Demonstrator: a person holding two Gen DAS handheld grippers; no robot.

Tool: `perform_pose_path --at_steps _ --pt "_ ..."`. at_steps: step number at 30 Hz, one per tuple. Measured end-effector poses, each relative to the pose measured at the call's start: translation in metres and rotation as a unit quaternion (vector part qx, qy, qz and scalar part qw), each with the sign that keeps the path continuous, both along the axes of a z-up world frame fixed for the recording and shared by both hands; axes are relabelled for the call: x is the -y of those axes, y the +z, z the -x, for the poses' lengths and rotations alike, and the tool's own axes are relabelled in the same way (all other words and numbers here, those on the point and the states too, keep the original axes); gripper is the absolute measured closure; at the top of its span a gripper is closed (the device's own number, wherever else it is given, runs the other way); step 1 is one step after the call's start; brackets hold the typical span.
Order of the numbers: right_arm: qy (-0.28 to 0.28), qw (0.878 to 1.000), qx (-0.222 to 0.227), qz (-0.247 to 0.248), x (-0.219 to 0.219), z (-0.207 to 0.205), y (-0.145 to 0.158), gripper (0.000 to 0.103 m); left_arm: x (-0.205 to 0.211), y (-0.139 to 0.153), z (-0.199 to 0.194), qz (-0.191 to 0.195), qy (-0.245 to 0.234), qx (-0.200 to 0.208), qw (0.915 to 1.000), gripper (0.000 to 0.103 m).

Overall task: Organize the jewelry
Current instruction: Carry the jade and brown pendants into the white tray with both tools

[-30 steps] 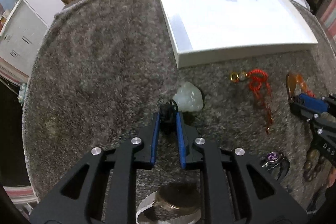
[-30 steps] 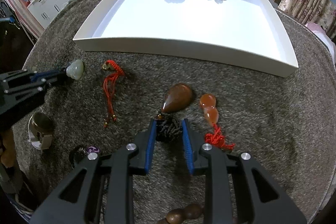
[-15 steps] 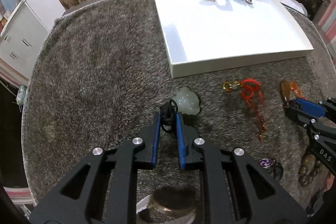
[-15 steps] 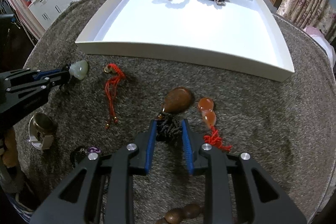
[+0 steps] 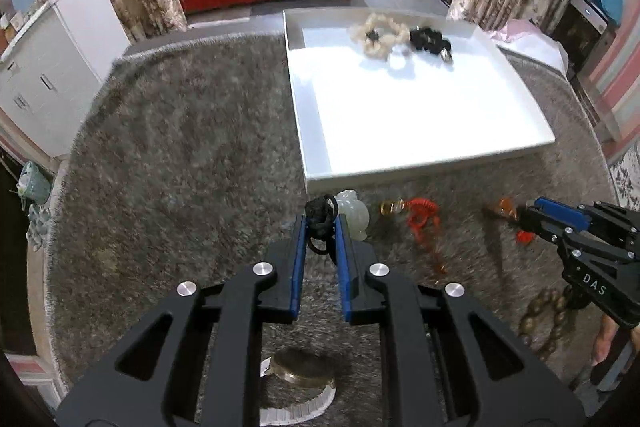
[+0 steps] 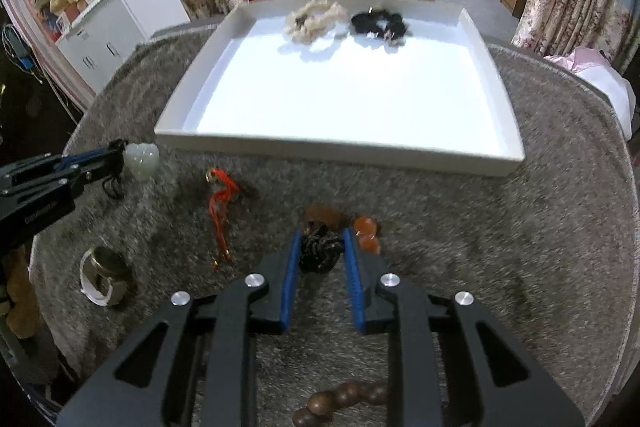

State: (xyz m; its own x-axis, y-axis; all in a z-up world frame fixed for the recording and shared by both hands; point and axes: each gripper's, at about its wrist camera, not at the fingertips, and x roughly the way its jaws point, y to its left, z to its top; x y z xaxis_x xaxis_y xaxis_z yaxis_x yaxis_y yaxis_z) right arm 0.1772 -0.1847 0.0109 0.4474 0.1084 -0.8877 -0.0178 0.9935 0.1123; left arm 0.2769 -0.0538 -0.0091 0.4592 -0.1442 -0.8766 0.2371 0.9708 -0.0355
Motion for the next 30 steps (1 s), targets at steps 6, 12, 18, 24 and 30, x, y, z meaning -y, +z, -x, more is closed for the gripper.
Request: perform_pose_path --at_steps 6,12,18,24,30 --pt "-0.019 0.999 0.028 0.007 0.019 -0.021 0.034 0.083 -0.001 0.033 -0.023 0.005 0.031 0.007 0.9995 0.09" --pt "-0.052 0.997 0.048 0.011 0.052 -0.074 0.043 0.083 0.014 0.032 -0.074 0.011 0.042 0.008 0.999 0.09" --pt "-0.081 0.995 0.062 0.016 0.086 -0.142 0.032 0.083 0.04 0.016 -0.132 0.01 0.043 0.012 0.999 0.09" --pt "-0.097 0.989 0.109 0.026 0.105 -0.194 0.021 0.083 0.058 0.0 -0.183 -0.003 0.047 0.03 0.9984 0.09" --pt "-0.085 0.987 0.109 0.085 0.104 -0.213 -0.012 0.083 0.066 -0.027 -0.211 -0.023 0.048 0.029 0.9982 0.09"
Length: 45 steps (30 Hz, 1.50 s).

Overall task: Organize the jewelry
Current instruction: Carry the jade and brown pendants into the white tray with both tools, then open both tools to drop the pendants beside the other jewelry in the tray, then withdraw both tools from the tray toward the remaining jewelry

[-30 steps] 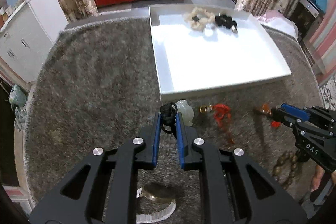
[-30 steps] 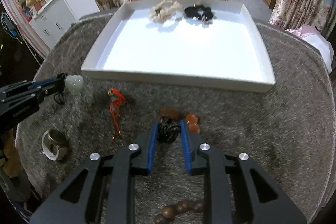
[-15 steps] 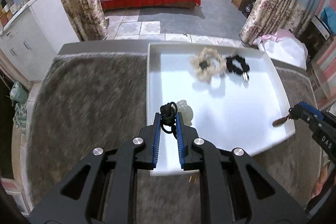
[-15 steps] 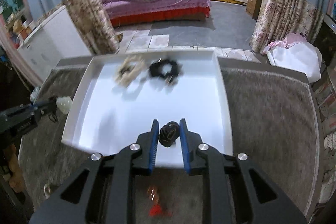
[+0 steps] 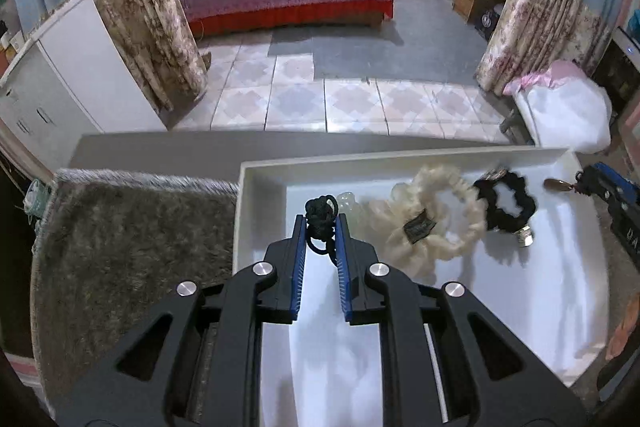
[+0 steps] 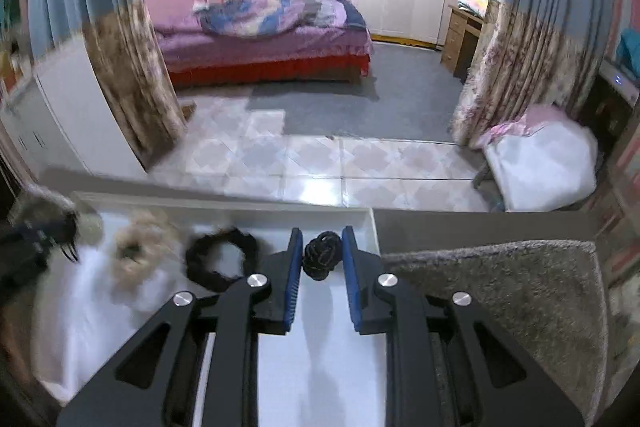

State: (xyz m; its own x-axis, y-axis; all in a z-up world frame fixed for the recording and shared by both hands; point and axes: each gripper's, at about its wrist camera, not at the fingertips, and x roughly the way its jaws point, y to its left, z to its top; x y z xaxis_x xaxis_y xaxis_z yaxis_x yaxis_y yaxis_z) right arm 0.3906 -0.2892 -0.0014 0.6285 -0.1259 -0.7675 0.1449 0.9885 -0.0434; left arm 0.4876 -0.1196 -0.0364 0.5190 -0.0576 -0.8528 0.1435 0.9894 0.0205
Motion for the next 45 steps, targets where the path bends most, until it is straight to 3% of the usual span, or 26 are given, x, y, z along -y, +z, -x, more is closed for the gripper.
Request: perform_pose_path --at_steps 4,10,14,18,24,26,27,28,32,34,35,38,45 --pt "0.002 0.999 -0.036 -0.002 0.004 0.006 -0.018 0.083 0.0 -0.016 -0.002 -0.002 -0.002 -0.02 0.9998 0.09" --pt "0.01 0.999 -0.042 0.004 0.005 0.0 -0.024 0.082 -0.004 -0.025 -0.008 -0.007 0.005 -0.036 0.9993 0.088" --pt "0.016 0.998 -0.053 0.001 0.003 -0.001 -0.027 0.079 -0.002 -0.024 -0.006 -0.015 0.001 -0.038 0.9991 0.073" --pt "0.018 0.998 -0.055 0.002 0.002 0.002 -0.023 0.06 -0.002 -0.019 0.001 -0.007 0.001 -0.038 0.9992 0.061" --pt "0.029 0.999 -0.022 -0.012 -0.003 0.022 0.021 0.059 0.0 0.021 0.03 0.001 -0.012 -0.007 0.9999 0.045" --pt "0.027 1.0 -0.004 -0.012 -0.007 0.034 0.042 0.048 -0.003 0.042 0.043 0.008 -0.011 0.006 0.9999 0.033" --pt "0.025 1.0 0.007 -0.011 -0.009 0.041 0.051 0.035 -0.005 0.051 0.049 0.011 -0.011 0.012 0.9998 0.029" --pt "0.022 0.999 0.022 -0.011 -0.012 0.053 0.063 0.03 -0.006 0.064 0.059 0.013 -0.01 0.024 0.9996 0.021" --pt "0.026 0.999 0.041 -0.023 -0.019 0.085 0.086 0.029 -0.012 0.099 0.099 0.01 -0.011 0.07 0.9975 0.003" --pt "0.019 0.998 0.052 -0.016 -0.024 0.106 0.092 0.011 -0.02 0.111 0.123 0.019 -0.01 0.086 0.9961 0.003" --pt "0.015 0.998 0.06 -0.009 -0.023 0.114 0.095 0.009 -0.023 0.112 0.132 0.025 -0.012 0.088 0.9957 0.003" --pt "0.012 0.997 0.076 0.015 -0.033 0.146 0.097 0.007 -0.032 0.114 0.164 0.041 -0.016 0.086 0.9953 0.003" --pt "-0.003 0.999 0.035 0.005 -0.041 0.204 0.077 0.007 -0.04 0.08 0.22 0.02 -0.007 0.058 0.9981 0.003"
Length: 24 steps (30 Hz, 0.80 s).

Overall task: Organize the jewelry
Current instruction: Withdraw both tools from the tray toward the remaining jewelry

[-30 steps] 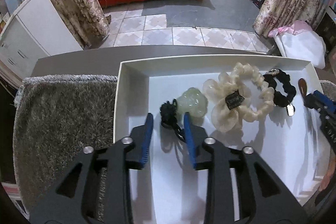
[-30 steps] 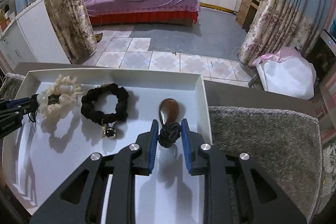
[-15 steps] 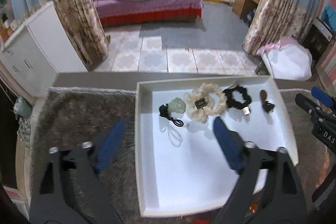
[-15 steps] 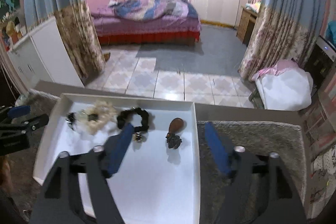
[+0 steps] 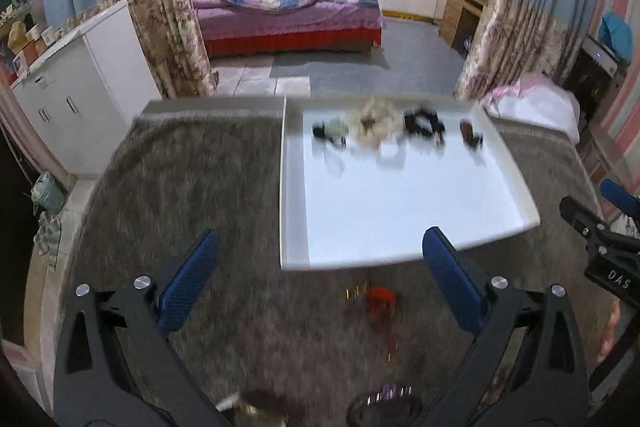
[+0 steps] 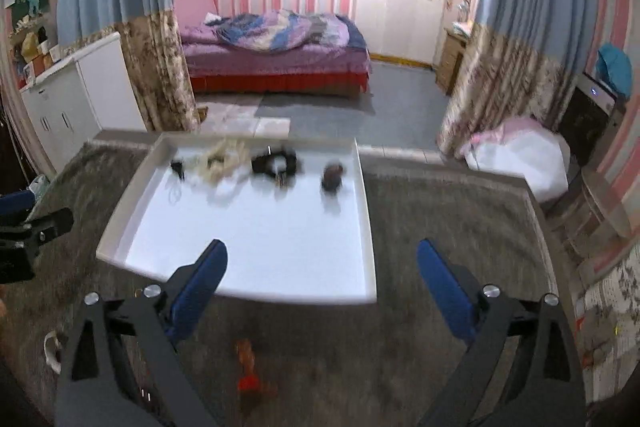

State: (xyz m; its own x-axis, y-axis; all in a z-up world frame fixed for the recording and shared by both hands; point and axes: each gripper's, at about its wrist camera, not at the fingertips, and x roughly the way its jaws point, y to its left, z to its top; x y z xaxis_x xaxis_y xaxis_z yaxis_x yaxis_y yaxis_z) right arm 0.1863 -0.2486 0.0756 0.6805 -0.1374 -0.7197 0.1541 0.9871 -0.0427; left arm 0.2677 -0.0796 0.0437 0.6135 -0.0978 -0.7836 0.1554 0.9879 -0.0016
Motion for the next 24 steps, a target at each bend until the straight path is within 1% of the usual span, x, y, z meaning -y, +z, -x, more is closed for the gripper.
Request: perform_pose_path --at_steps 2,6,8,11,14,16,21,24 --pt "-0.006 1.0 -0.011 -0.021 0.003 0.015 -0.011 0.007 0.003 -0.011 0.011 -0.004 -0.001 -0.006 1.0 0.003" --pt "-0.015 0.999 -0.028 -0.041 0.009 0.03 -0.034 0.007 0.01 -0.034 0.027 -0.004 -0.009 -0.025 0.9996 0.003" --pt "-0.014 0.998 -0.038 -0.048 0.008 0.036 -0.048 0.007 0.012 -0.047 0.027 0.002 -0.012 -0.033 0.9994 0.003" --pt "-0.005 0.996 -0.068 -0.061 0.007 0.034 -0.071 0.007 0.015 -0.068 0.024 -0.006 -0.007 -0.04 0.9992 0.003" --pt "0.006 0.995 -0.078 -0.067 0.005 0.035 -0.081 0.007 0.016 -0.086 0.02 -0.011 -0.004 -0.047 0.9988 0.003" --pt "0.006 0.995 -0.082 -0.064 0.004 0.035 -0.085 0.007 0.017 -0.091 0.018 -0.013 -0.009 -0.052 0.9985 0.003" --pt "0.015 0.993 -0.098 -0.064 0.002 0.033 -0.093 0.007 0.02 -0.095 0.013 -0.026 -0.016 -0.047 0.9984 0.003" --pt "0.017 0.992 -0.109 -0.063 0.001 0.03 -0.096 0.008 0.024 -0.101 0.008 -0.03 -0.018 -0.056 0.9978 0.003"
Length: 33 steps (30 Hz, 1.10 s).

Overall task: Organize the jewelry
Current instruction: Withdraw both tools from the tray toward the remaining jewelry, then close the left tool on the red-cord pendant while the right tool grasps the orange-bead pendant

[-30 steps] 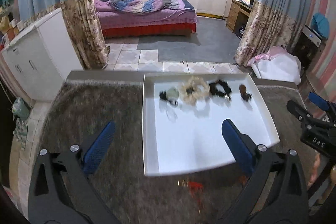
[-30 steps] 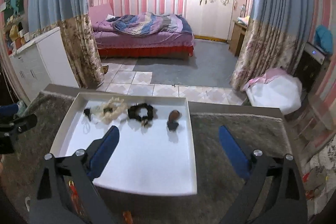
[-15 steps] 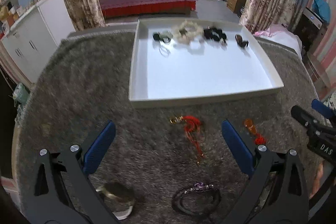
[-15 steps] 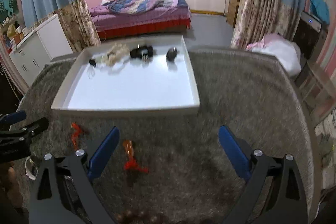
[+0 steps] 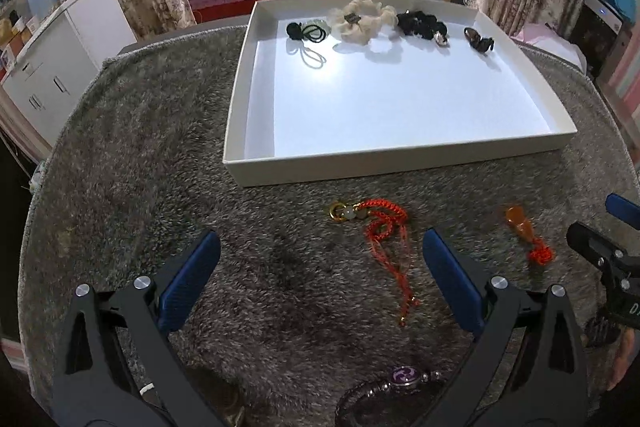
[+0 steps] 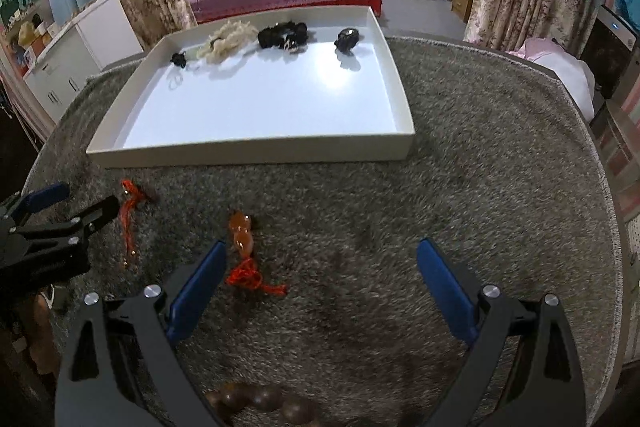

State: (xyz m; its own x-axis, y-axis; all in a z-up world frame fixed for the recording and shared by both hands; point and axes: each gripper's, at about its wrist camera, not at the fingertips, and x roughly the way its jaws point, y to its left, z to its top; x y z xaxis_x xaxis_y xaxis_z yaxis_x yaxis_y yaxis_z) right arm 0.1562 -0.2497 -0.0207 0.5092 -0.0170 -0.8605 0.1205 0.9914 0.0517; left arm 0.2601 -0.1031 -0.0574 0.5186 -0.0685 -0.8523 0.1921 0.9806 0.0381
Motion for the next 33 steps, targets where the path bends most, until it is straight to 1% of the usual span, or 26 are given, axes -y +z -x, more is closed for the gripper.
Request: perform_pose_path --at_steps 4,5,7,8,9,10,11,12,13,14,17,19,20,21,22,28,33 --pt "0.008 1.0 -0.015 -0.022 -0.001 0.001 -0.003 0.009 0.004 0.0 -0.002 0.012 -0.013 -0.009 0.9998 0.004" --pt "0.011 0.999 -0.018 -0.03 -0.001 0.001 -0.003 0.009 0.005 0.0 -0.002 0.013 -0.015 -0.008 0.9998 0.005" --pt "0.016 0.999 -0.023 -0.038 -0.003 0.001 -0.003 0.015 0.006 0.002 -0.005 0.017 -0.019 -0.009 0.9996 0.006" --pt "0.018 0.999 -0.026 -0.039 -0.005 0.001 -0.005 0.015 0.008 0.002 -0.006 0.022 -0.021 -0.012 0.9995 0.007" --pt "0.02 0.999 -0.029 -0.04 -0.007 0.0 -0.006 0.016 0.008 0.001 -0.009 0.026 -0.022 -0.015 0.9993 0.01" --pt "0.022 0.998 -0.032 -0.042 -0.009 0.0 -0.008 0.022 0.009 0.0 -0.011 0.028 -0.022 -0.02 0.9991 0.013" --pt "0.024 0.998 -0.037 -0.044 -0.01 -0.002 -0.011 0.028 0.01 -0.002 -0.013 0.031 -0.024 -0.027 0.9989 0.02" --pt "0.027 0.997 -0.045 -0.049 -0.012 -0.004 -0.014 0.041 0.011 -0.005 -0.017 0.037 -0.025 -0.036 0.9983 0.027" --pt "0.028 0.997 -0.049 -0.051 -0.014 -0.005 -0.016 0.044 0.012 -0.007 -0.019 0.041 -0.027 -0.043 0.9979 0.03" --pt "0.03 0.997 -0.052 -0.052 -0.016 -0.006 -0.019 0.044 0.013 -0.01 -0.021 0.044 -0.028 -0.049 0.9974 0.033" --pt "0.032 0.997 -0.053 -0.046 -0.02 -0.008 -0.022 0.046 0.016 -0.015 -0.026 0.045 -0.027 -0.054 0.9972 0.033" --pt "0.036 0.997 -0.054 -0.043 -0.023 -0.01 -0.022 0.053 0.017 -0.016 -0.03 0.043 -0.024 -0.053 0.9974 0.038" --pt "0.037 0.997 -0.055 -0.044 -0.024 -0.01 -0.023 0.054 0.018 -0.017 -0.032 0.046 -0.024 -0.055 0.9971 0.044" --pt "0.037 0.997 -0.057 -0.045 -0.023 -0.01 -0.024 0.058 0.018 -0.018 -0.033 0.05 -0.024 -0.059 0.9967 0.049" --pt "0.037 0.997 -0.058 -0.045 -0.023 -0.01 -0.025 0.062 0.017 -0.02 -0.034 0.053 -0.024 -0.063 0.9963 0.05" --pt "0.04 0.997 -0.055 -0.04 -0.023 -0.01 -0.025 0.074 0.016 -0.023 -0.035 0.056 -0.022 -0.062 0.9962 0.058" --pt "0.046 0.997 -0.053 -0.038 -0.025 -0.01 -0.025 0.081 0.016 -0.023 -0.035 0.057 -0.022 -0.061 0.9962 0.064"
